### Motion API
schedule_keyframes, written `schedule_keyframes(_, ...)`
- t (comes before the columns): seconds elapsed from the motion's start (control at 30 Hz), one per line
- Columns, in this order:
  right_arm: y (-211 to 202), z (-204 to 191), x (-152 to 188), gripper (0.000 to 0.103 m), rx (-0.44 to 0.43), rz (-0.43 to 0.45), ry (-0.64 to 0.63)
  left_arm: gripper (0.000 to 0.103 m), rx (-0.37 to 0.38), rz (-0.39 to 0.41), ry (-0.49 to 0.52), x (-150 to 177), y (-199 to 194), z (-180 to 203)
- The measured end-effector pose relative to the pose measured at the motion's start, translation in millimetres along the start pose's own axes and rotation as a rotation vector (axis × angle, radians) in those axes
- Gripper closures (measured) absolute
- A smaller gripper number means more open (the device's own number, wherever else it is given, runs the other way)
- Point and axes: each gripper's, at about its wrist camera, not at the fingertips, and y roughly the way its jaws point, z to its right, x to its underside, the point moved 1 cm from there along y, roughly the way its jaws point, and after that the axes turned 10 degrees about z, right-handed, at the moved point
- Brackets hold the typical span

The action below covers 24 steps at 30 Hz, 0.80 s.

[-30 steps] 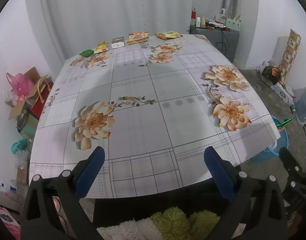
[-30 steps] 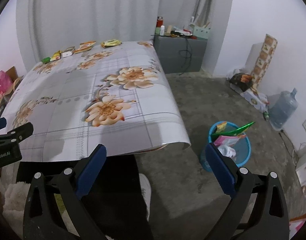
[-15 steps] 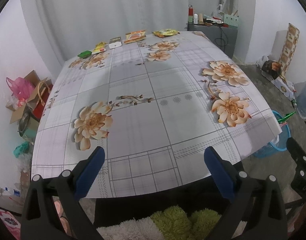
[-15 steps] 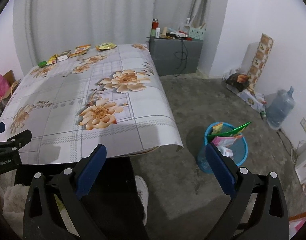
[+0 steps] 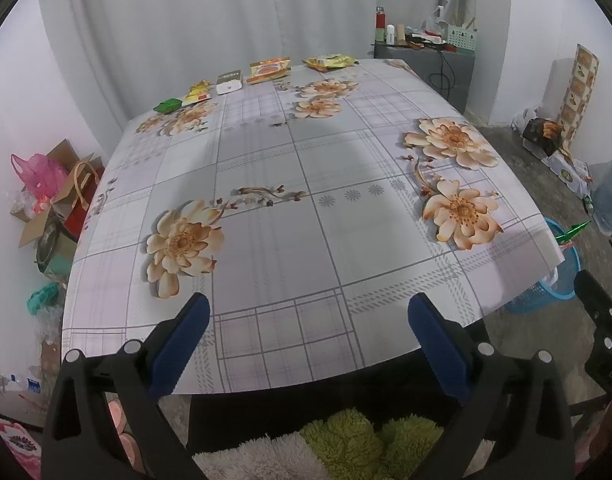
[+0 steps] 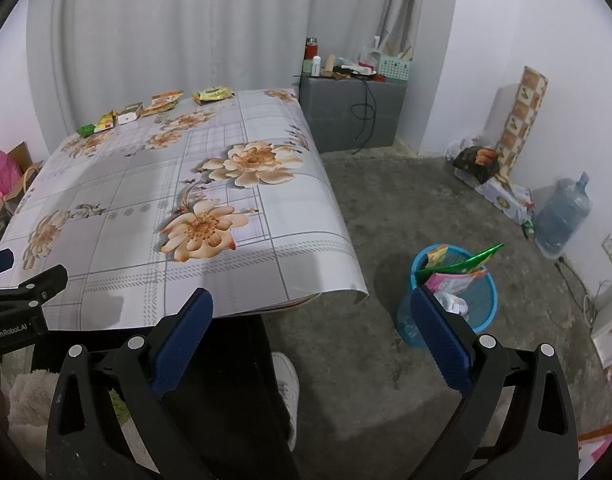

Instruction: Collect trash

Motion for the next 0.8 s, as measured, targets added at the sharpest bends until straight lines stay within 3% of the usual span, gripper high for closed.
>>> schedule_keyframes(0.8, -0.8, -0.3, -0.7, 0.008, -0.002, 0.001, 0.003, 0.006, 0.000, -0.009, -0.001, 3.5, 1.8, -0.5)
